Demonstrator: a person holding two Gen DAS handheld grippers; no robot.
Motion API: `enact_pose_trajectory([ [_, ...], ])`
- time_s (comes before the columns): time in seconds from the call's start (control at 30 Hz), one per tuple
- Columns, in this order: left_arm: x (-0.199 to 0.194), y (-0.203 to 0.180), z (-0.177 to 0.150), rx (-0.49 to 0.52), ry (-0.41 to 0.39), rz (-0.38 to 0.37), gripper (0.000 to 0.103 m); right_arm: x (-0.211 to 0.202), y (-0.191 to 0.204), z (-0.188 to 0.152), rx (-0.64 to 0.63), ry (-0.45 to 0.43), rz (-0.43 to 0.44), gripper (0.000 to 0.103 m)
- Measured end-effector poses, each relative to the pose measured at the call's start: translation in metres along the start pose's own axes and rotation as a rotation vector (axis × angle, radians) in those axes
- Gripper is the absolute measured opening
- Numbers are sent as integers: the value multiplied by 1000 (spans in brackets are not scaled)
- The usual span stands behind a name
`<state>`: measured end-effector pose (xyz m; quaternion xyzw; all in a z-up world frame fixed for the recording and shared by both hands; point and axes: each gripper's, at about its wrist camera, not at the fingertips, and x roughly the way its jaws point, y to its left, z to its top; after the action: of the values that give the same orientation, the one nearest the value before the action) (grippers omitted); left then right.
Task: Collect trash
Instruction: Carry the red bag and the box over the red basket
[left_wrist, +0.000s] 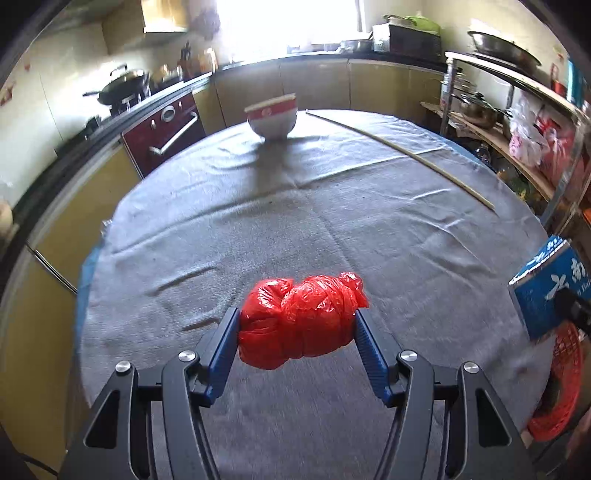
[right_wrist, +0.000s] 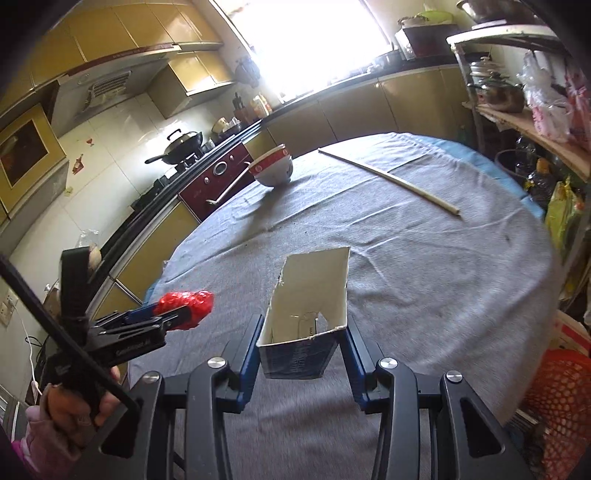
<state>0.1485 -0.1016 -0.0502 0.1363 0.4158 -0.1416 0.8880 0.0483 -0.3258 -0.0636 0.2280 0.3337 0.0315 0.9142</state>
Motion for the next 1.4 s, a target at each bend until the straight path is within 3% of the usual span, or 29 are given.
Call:
enact_pose_trajectory([
  [0.47, -56, -50, -13, 110, -92, 3, 63, -78, -7, -22, -60, -89, -78, 44],
  [1.4, -78, -166, -4, 335, -130, -86, 63, -152, -77, -39, 47, -164, -181, 44],
])
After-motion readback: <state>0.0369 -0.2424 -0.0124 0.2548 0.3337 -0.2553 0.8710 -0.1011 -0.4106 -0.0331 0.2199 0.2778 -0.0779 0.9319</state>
